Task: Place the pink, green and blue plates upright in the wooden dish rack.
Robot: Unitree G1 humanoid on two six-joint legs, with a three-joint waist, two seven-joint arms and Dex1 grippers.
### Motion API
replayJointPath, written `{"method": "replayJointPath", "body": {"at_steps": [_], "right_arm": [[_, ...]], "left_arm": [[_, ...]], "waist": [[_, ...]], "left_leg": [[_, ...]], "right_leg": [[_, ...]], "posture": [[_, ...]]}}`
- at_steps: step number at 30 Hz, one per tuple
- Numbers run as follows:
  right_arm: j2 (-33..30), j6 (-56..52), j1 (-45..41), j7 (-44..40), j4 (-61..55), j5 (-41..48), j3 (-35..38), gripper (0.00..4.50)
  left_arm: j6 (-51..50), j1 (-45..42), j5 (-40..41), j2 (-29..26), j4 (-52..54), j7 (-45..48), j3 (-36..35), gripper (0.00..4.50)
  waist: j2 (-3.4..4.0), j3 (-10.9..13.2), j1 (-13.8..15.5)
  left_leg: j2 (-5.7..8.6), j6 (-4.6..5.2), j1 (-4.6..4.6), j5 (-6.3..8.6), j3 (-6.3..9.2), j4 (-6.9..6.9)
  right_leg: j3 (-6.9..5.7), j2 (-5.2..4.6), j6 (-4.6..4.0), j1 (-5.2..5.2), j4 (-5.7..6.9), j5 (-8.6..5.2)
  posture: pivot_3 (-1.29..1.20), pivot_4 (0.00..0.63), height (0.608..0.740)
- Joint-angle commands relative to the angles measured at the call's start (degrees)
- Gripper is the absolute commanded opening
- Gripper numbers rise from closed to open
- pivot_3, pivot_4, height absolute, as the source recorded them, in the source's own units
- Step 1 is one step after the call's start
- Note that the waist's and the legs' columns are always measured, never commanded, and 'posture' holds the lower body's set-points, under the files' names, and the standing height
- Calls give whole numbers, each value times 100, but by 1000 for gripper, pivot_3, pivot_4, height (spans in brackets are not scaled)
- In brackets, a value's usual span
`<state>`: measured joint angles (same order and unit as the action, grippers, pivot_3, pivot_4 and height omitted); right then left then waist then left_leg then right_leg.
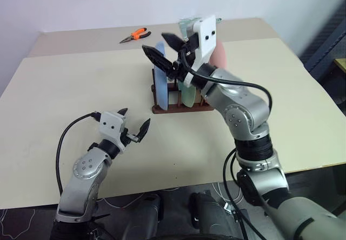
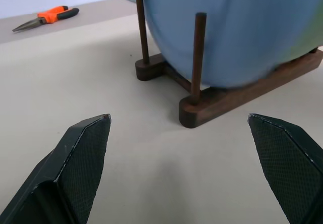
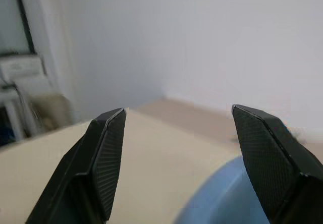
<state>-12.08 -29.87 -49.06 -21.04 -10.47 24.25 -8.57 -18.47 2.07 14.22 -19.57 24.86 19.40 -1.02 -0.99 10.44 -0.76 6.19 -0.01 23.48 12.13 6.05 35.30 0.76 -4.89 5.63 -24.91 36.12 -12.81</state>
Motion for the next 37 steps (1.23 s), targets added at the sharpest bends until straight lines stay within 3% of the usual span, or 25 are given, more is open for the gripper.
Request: {"method": "replayJointPath", "body": {"at_steps": [1, 8, 12, 17, 24, 37], "right_arm": [[-334, 170, -188, -271, -165, -153, 277, 3395], [-1418, 314, 224, -1102, -546, 82, 1069, 3395], [-2582, 413, 1027, -1636, -268, 123, 2113, 4462], [-3303, 551, 2304, -1929, 318, -4, 2901, 4462], [-3277, 1177, 3629, -2399, 845, -441, 2553, 4462], [-2876, 2056, 3143, -2443, 1843, -959, 1790, 4462]], "left_arm": [[47, -68, 18, 13, 153, 43, -31, 4500], [168, -153, -74, 8, -37, 99, -20, 4500], [320, -178, -122, -173, -344, 110, -391, 4500], [467, -170, -151, -545, -903, 268, -821, 4500], [415, 74, -43, -816, -1079, 552, -993, 4500], [250, 414, -39, -785, -766, 609, -1078, 4500]], "waist": [[0, 0, 7], [-2, 1, 33], [-3, 2, 145], [-1, 1, 141], [18, 9, 131], [18, 9, 147]], "left_leg": [[0, 0, 0, 0, 0, 0], [0, 0, 0, 0, 0, 1], [1, 3, 1, 1, 1, 5], [-5, 5, 0, 2, 1, 3], [-7, 10, -4, 4, -9, 7], [-8, 10, -4, 5, -8, 11]], "right_leg": [[0, 0, 0, 1, -1, 0], [0, -5, 0, 7, -6, 0], [-5, -9, -1, 19, -22, -2], [-8, -8, -16, 32, -48, -10], [-1, -9, -16, 37, -53, -9], [-2, -10, -15, 41, -56, -9]], "posture": [[0, 150, 729], [0, 150, 729], [0, 150, 729], [0, 150, 729], [0, 150, 729], [0, 150, 729]]}}
